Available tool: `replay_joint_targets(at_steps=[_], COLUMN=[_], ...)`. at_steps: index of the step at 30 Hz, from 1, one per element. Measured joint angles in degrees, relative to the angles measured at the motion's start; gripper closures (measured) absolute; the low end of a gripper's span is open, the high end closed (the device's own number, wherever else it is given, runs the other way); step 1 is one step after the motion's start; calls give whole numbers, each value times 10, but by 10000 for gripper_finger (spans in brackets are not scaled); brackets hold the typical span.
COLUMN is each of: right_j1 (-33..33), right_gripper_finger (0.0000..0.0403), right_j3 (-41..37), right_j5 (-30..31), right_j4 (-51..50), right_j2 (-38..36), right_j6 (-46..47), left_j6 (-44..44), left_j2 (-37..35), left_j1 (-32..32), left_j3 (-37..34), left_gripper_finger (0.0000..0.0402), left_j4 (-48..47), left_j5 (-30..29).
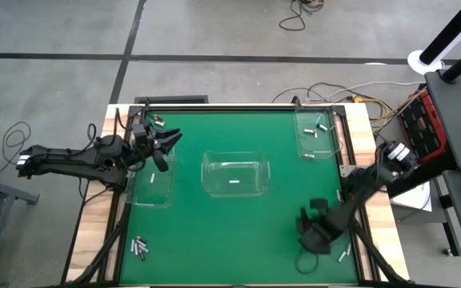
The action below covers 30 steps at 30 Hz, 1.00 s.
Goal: Sort batteries
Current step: Put the bottom silver battery into the top transparent bin
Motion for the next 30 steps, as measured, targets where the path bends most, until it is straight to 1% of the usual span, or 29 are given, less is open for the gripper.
replay_joint_targets(at_steps=[2, 5, 7, 9, 12, 15, 18, 21, 24, 28, 30], right_j1=[-39, -117, -181, -252, -372, -492, -607, -702, -769, -835, -866], right_gripper_finger=[365, 365, 365, 365, 365, 365, 365, 365, 365, 365, 365], right_j3=[26, 72, 107, 139, 182, 208, 218, 217, 216, 215, 214], right_j5=[44, 119, 164, 184, 187, 186, 165, 138, 136, 136, 136], right_j4=[-40, -110, -161, -213, -251, -281, -284, -286, -287, -280, -278], right_j2=[-30, -74, -102, -123, -146, -152, -146, -121, -82, -15, 18], right_j6=[1, 6, 10, 10, 2, -14, -35, -91, -149, -217, -245], left_j6=[0, 0, 0, 0, 0, -12, -47, -77, -108, -148, -176], left_j2=[1, 1, 1, 0, 0, 0, 0, 0, 1, 6, 9], left_j1=[0, 0, 0, 0, 0, 0, -1, -2, -2, -2, -2], left_j3=[0, 0, 0, 0, 0, 0, 0, 0, 0, 0, 0], left_gripper_finger=[324, 324, 324, 324, 324, 324, 324, 324, 324, 324, 324], left_j4=[0, 0, 0, 0, 0, 0, 0, 0, 0, 0, 0], left_j5=[0, 1, 7, 24, 58, 91, 112, 134, 166, 208, 217])
